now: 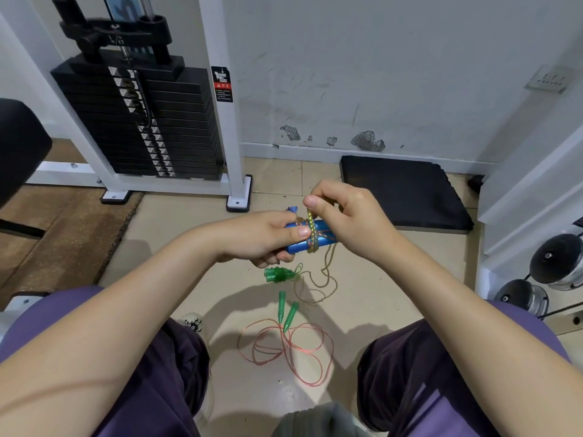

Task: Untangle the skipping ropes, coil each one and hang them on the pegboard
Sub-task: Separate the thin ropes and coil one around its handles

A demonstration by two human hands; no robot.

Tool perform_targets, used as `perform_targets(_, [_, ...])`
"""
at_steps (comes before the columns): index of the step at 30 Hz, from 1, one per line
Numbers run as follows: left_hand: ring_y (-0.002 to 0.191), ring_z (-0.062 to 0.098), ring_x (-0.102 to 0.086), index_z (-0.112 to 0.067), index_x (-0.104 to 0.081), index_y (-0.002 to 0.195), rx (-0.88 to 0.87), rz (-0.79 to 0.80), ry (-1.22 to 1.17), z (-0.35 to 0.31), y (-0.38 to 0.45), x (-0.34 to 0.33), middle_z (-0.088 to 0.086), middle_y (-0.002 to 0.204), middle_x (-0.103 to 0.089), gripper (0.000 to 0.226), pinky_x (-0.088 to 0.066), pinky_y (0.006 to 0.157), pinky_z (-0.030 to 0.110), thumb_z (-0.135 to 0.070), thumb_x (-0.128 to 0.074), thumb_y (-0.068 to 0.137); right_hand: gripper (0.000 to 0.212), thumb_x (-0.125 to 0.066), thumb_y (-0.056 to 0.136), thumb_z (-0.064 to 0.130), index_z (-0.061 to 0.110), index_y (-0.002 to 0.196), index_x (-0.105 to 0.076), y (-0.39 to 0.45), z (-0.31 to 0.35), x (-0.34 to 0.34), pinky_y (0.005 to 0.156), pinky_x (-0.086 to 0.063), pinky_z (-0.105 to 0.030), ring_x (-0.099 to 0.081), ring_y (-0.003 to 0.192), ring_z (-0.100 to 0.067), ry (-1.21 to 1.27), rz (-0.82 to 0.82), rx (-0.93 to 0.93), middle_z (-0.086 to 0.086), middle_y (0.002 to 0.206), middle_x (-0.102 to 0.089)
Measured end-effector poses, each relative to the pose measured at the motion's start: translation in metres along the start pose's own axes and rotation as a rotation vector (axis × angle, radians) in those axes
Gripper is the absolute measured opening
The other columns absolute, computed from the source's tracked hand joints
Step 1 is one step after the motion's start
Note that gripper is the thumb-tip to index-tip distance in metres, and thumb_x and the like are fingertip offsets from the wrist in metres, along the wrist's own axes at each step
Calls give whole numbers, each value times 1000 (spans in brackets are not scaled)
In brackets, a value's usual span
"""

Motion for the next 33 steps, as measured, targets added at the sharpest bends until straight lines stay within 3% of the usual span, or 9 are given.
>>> perform_targets(8, [49, 9, -40, -43, -59, 74, -82, -89, 78, -6, -3, 6, -1, 63, -50, 30, -34, 45, 17, -41, -50, 102, 31, -56, 97, 35, 29, 67, -52, 4, -4, -6, 60, -45, -40, -47, 60, -14, 0, -1, -118, 0, 60, -52])
perform_targets(13, [45, 7, -36, -28, -57, 89, -38, -75, 22, -2, -3, 5, -4, 60, -49, 24, -30, 43, 18, -47, -48, 101, 34, -59, 95, 36, 28, 63, -51, 4, 1, -9, 59, -44, -42, -43, 56, -16, -23, -52, -141, 2, 55, -49])
perform_targets(16, [44, 7, -40, -22, -60, 86, -55, -180, 107, -1, -2, 7, -6, 57, -50, 39, -33, 42, 16, -60, -53, 93, 33, -59, 95, 35, 16, 69, -57, 4, 3, -11, 60, -44, -42, -45, 58, -18, -27, -66, -140, 0, 57, -51])
perform_targets(19, [47, 6, -48, -15, -59, 84, -128, -288, 175, -2, -1, 10, -6, 60, -54, 39, -34, 43, 13, -52, -56, 95, 30, -58, 96, 34, 11, 76, -61, 3, 3, -11, 62, -47, -44, -52, 63, -25, 0, -79, -135, -8, 63, -58])
perform_targets(22, [48, 4, -51, -13, -60, 85, -150, -288, 174, -4, -1, 11, -5, 63, -57, 34, -34, 44, 15, -45, -57, 96, 15, -60, 95, 29, 18, 88, -52, 4, 2, -9, 60, -45, -35, -47, 60, -16, 68, -76, -141, -1, 65, -54])
perform_targets(25, [45, 3, -47, -7, -59, 89, -178, -273, 179, -4, 0, 10, -9, 55, -55, 36, -34, 43, 15, -42, -57, 97, 17, -62, 94, 21, 11, 89, -49, 5, 1, -6, 60, -37, -25, -41, 64, -7, 113, -38, -116, 1, 73, -49])
perform_targets(29, [42, 10, -37, -21, -55, 79, -236, -262, 123, -6, -2, 12, -3, 53, -51, 29, -30, 41, 18, -42, -56, 98, 26, -58, 97, 27, 3, 87, -61, 4, -5, -6, 62, -44, -29, -53, 66, -12, 269, 48, -235, -6, 74, -58])
perform_targets(33, [43, 11, -32, -26, -61, 87, -264, -257, -125, -6, -2, 16, -1, 56, -50, 23, -27, 41, 19, -47, -55, 93, 38, -50, 99, 43, 6, 91, -59, 4, -13, -5, 53, -39, -34, -55, 51, -25, 712, 75, -433, -7, 67, -61])
Point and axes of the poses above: each hand's wrist, its own y-axis towards the middle knuckle, its own x-axis out of the back of the hand, z = x × y, the point moved 4 cm from there along y, towards the middle knuckle
